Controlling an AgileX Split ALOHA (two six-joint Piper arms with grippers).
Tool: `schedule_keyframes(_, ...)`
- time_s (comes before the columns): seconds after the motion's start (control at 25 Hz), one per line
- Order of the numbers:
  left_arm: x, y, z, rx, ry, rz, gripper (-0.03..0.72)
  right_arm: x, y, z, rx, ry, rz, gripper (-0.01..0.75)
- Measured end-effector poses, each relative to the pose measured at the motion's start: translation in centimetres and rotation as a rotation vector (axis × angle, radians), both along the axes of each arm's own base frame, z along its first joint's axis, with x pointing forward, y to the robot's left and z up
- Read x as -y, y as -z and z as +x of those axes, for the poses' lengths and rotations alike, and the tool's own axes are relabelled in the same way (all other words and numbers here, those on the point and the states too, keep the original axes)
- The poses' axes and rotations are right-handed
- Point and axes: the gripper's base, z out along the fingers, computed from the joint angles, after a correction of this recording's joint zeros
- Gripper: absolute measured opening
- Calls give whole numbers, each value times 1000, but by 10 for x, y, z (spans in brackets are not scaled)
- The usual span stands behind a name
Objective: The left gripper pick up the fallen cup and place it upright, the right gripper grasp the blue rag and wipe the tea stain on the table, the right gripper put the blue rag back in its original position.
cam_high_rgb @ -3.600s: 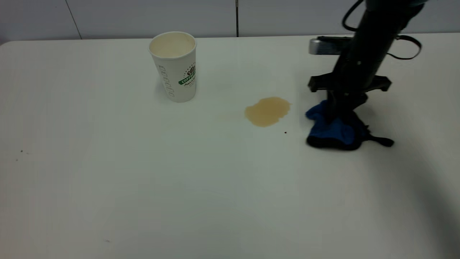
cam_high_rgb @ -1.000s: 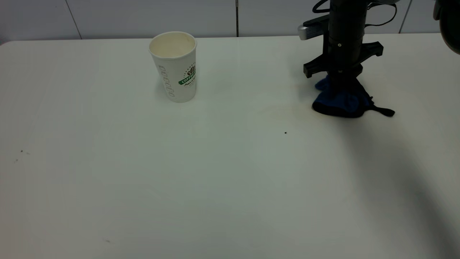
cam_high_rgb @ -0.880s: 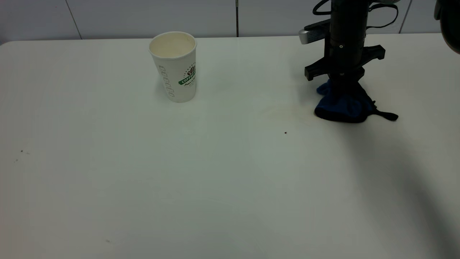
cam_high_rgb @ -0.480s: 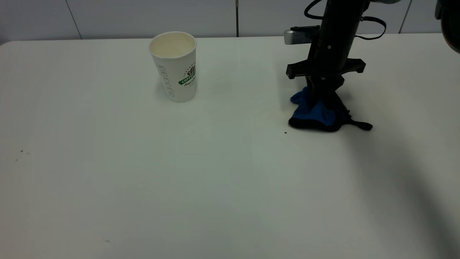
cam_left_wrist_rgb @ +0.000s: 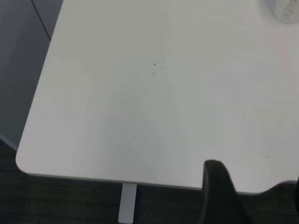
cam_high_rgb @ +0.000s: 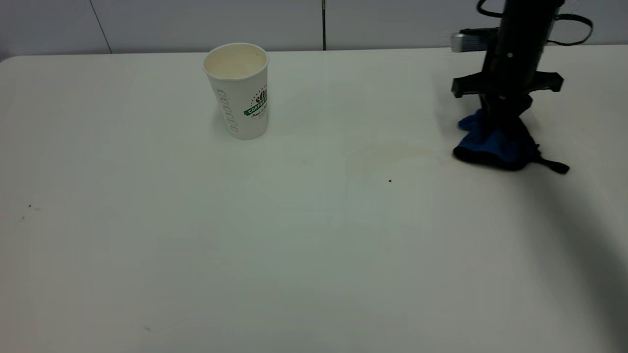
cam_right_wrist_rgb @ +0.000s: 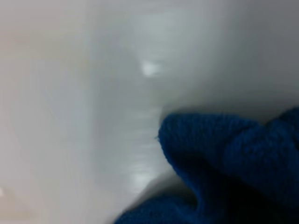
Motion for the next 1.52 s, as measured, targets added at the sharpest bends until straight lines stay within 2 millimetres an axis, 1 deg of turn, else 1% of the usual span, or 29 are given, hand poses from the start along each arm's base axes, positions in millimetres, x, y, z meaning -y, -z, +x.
schedule_keyframes(0.08,0,0,0,0,0,0,427,18,-1,0,2,37,8,152)
schedule_keyframes(0.16,0,0,0,0,0,0,427,31,-2,1,5,57,32,241)
schedule_keyframes(0.2,0,0,0,0,0,0,427,35,-5,1,10,54,37,320)
schedule_keyframes(0.28,0,0,0,0,0,0,427,40,-11,2,23,33,36,527)
schedule_keyframes(0.32,0,0,0,0,0,0,427,41,-16,3,32,13,34,606)
schedule_keyframes(0.36,0,0,0,0,0,0,427,41,-22,4,46,-1,34,665)
schedule_keyframes(0.4,0,0,0,0,0,0,427,41,-30,5,60,-10,37,697)
schedule_keyframes(0.44,0,0,0,0,0,0,427,40,-39,7,78,-11,41,713)
schedule_keyframes(0.52,0,0,0,0,0,0,427,40,-61,10,119,-13,47,726)
schedule_keyframes(0.6,0,0,0,0,0,0,427,40,-90,10,156,-15,47,730)
schedule_keyframes(0.68,0,0,0,0,0,0,427,37,-115,2,158,-18,48,729)
schedule_keyframes(0.72,0,0,0,0,0,0,427,34,-128,-5,146,-23,48,729)
schedule_keyframes(0.84,0,0,0,0,0,0,427,24,-168,-37,111,-48,51,729)
schedule_keyframes(0.96,0,0,0,0,0,0,427,15,-215,-80,107,-73,50,729)
schedule_keyframes(1.08,0,0,0,0,0,0,427,11,-268,-133,149,-85,44,723)
schedule_keyframes(1.2,0,0,0,0,0,0,427,11,-312,-182,226,-86,38,713)
schedule_keyframes(1.28,0,0,0,0,0,0,427,10,-334,-212,278,-89,35,711)
schedule_keyframes(1.36,0,0,0,0,0,0,427,10,-349,-247,322,-89,33,709)
schedule_keyframes(1.44,0,0,0,0,0,0,427,10,-355,-279,344,-90,32,708)
schedule_keyframes(1.52,0,0,0,0,0,0,427,9,-355,-315,361,-91,31,705)
